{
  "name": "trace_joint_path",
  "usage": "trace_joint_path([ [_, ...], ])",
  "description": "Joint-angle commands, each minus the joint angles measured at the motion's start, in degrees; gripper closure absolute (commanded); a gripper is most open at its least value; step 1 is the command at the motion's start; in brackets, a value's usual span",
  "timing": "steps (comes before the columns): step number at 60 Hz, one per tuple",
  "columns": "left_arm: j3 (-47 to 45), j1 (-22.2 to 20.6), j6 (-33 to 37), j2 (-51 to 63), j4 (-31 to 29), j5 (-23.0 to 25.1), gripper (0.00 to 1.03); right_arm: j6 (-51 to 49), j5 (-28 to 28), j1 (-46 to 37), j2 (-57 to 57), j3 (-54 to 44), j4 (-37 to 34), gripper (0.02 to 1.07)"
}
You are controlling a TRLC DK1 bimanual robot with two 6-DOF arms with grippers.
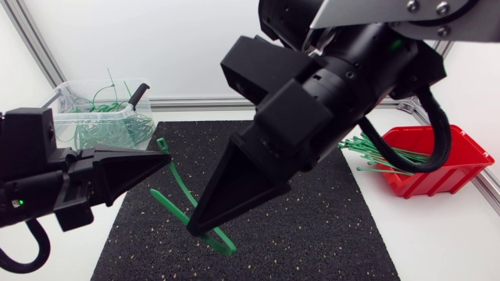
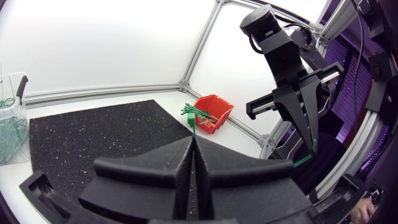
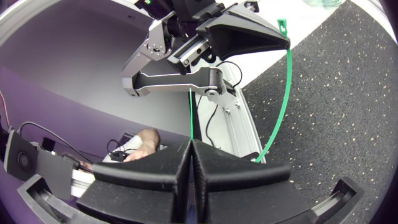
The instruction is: Take a green cable tie from the red box, thread the tail through the head to close it, then place it in the transparent bin on the left.
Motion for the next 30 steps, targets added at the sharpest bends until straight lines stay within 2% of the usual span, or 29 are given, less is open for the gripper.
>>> trace_joint_path([
  [1, -1.39, -1.06, -2.3, -1.4, 0.78, -1.32, 1.0, 4.6, -1.74, -0.36, 0.98, 1.67, -1.5, 1.02],
  [13, -2.36, -5.28, -2.91, -4.83, 1.05, -7.91, 1.0, 10.32, -4.02, -0.8, 1.69, 1.94, -1.33, 1.02],
  [20, -3.59, -6.07, -3.09, -5.97, 1.93, -9.85, 1.0, 12.43, -6.04, -0.62, 4.59, 2.55, -5.19, 1.02],
  [30, -6.14, -9.23, -2.83, -7.99, 3.68, -14.68, 1.0, 19.19, -6.48, -1.94, 5.73, 3.61, -5.46, 1.02],
])
